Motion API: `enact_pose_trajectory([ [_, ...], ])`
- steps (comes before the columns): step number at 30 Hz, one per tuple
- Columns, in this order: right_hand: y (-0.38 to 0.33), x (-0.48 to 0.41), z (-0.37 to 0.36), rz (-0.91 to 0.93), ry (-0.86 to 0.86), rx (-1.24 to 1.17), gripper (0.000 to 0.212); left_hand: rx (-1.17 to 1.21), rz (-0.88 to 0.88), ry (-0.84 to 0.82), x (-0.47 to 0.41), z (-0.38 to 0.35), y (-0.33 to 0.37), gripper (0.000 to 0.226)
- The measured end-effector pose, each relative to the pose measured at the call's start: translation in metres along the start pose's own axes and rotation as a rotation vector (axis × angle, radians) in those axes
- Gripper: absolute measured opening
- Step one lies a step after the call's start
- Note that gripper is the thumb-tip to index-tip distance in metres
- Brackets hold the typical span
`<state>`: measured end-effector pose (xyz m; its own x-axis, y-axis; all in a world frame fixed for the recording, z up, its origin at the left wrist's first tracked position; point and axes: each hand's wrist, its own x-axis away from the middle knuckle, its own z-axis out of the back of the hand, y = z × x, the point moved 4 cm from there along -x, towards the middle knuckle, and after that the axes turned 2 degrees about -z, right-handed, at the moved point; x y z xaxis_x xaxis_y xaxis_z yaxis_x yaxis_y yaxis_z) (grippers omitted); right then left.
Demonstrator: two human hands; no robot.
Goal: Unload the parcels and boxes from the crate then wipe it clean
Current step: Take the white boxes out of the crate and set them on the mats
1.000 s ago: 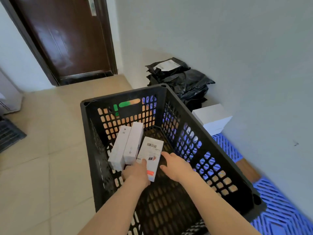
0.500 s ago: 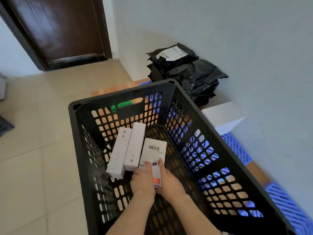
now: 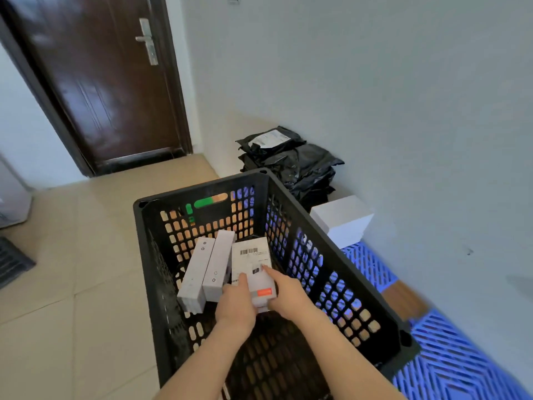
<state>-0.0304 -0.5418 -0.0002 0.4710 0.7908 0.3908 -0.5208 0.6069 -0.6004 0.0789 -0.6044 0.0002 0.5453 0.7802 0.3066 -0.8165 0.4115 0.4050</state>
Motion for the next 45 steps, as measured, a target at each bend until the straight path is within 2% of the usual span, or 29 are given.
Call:
enact_pose_trajectory([
  [6, -0.021, 0.072, 0.046, 0.198, 0.260, -0.154, 0.064, 0.071, -0.129, 0.243, 0.059, 0.042, 0.028, 0.071],
  [9, -0.022, 0.116, 0.067, 0.295, 0.384, -0.195, 0.063, 0.149, -0.191, 0.328, 0.092, 0.055, 0.047, 0.074],
  [13, -0.004, 0.172, 0.097, 0.363, 0.531, -0.279, 0.065, 0.144, -0.365, 0.428, 0.129, 0.061, 0.086, 0.076],
  [19, 0.064, 0.241, 0.138, 0.332, 0.749, -0.470, 0.070, 0.175, -0.628, 0.425, 0.168, 0.042, 0.171, 0.080],
  [25, 0.148, 0.290, 0.168, 0.191, 0.947, -0.522, 0.070, 0.209, -0.826, 0.266, 0.186, -0.013, 0.257, 0.076],
  [31, 0.236, 0.315, 0.158, -0.022, 1.024, -0.551, 0.072, 0.215, -0.959, 0.040, 0.188, -0.101, 0.305, 0.069],
  [33, 0.262, 0.316, 0.144, -0.114, 1.030, -0.577, 0.071, 0.241, -0.968, -0.064, 0.184, -0.133, 0.311, 0.066],
  [38, 0.324, 0.307, 0.096, -0.361, 0.999, -0.702, 0.066, 0.095, -0.972, -0.297, 0.166, -0.212, 0.309, 0.070],
  [43, 0.360, 0.291, 0.052, -0.542, 0.947, -0.774, 0.062, -0.067, -0.940, -0.443, 0.151, -0.272, 0.295, 0.074],
  [45, 0.370, 0.284, 0.038, -0.598, 0.918, -0.788, 0.062, -0.173, -0.941, -0.451, 0.146, -0.286, 0.289, 0.076],
])
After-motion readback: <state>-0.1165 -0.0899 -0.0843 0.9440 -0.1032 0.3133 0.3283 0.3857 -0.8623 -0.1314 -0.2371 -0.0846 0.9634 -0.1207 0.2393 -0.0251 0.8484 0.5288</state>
